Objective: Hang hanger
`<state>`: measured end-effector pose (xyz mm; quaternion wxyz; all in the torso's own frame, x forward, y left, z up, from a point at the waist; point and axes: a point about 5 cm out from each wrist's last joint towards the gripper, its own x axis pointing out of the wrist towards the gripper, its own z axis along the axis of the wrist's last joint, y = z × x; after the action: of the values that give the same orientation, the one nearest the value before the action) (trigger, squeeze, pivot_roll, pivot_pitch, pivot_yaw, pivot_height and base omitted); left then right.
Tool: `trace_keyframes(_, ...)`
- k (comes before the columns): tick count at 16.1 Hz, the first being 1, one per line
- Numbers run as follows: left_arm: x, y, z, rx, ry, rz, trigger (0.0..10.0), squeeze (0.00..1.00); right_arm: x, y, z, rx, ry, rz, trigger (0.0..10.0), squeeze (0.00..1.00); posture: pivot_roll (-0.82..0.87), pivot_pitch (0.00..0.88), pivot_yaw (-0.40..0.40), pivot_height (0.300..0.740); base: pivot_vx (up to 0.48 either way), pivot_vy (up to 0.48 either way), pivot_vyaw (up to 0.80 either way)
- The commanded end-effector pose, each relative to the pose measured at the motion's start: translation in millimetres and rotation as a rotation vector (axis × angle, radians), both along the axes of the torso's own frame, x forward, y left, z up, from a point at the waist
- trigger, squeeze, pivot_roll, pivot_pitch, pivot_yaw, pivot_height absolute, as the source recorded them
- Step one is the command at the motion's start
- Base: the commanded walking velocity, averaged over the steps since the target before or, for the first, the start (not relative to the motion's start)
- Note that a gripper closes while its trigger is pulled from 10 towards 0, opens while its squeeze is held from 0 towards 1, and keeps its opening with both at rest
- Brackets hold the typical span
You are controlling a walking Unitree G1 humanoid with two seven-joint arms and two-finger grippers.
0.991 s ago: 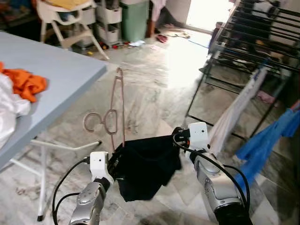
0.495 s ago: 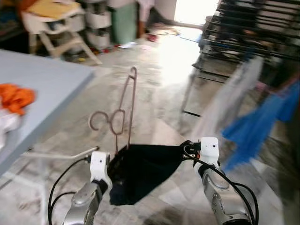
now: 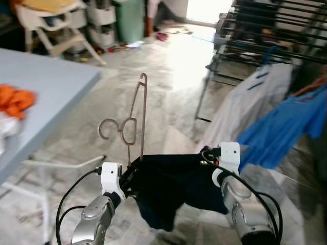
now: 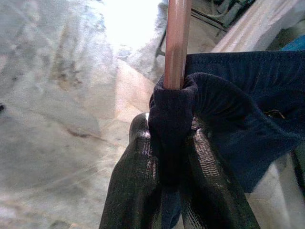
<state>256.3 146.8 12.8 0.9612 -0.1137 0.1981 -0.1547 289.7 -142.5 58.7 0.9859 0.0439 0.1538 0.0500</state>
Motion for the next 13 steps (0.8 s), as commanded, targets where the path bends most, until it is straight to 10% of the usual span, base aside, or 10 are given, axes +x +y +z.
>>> trace_keyframes(1,5.7,7.4,8,0.007,-0.024,0.022,10.0,0.00,0.0,-4.0,6,0.007,-0.022,-0.025,10.0,0.00,-0.14,0.000,0.014,0.740,-0.349,0.000,0.00)
trace_keyframes(13,12.6,18.2,14,0.051,-0.034,-0.003,10.0,0.00,4.8,2.0,16,0.044,-0.049,-0.057,10.0,0.00,-0.14,0.000,0.044,0.740,-0.297,0.000,0.00)
